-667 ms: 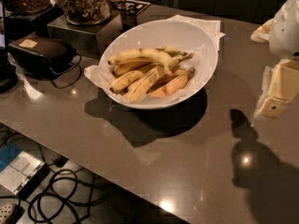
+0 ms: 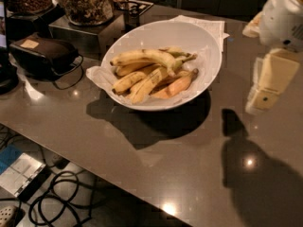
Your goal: Pick banana from white bowl
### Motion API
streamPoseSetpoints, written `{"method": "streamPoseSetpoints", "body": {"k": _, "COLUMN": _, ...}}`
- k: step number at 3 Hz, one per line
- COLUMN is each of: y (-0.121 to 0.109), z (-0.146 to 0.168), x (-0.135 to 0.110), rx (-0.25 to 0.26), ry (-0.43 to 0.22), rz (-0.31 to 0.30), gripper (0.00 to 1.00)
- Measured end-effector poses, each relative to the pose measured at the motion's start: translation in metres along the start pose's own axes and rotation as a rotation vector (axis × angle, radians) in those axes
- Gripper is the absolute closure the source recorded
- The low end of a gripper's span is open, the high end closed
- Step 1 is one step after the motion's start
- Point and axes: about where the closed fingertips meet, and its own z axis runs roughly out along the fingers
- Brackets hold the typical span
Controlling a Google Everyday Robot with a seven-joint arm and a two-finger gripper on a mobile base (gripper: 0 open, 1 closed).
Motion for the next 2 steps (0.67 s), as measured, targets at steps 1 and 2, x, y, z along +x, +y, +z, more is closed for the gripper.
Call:
{"method": "streamPoseSetpoints", "body": {"k": 1, "y": 0.0, "z": -0.004, "x": -0.054, "rx": -0.026, "ry": 0.028, "rz": -0.049, "gripper": 0.0}}
{"method": "streamPoseSetpoints", "body": {"k": 2, "y": -0.002, "z": -0.004, "x": -0.113, "rx": -0.02, "ry": 0.021, "rz": -0.122, "gripper": 0.0}}
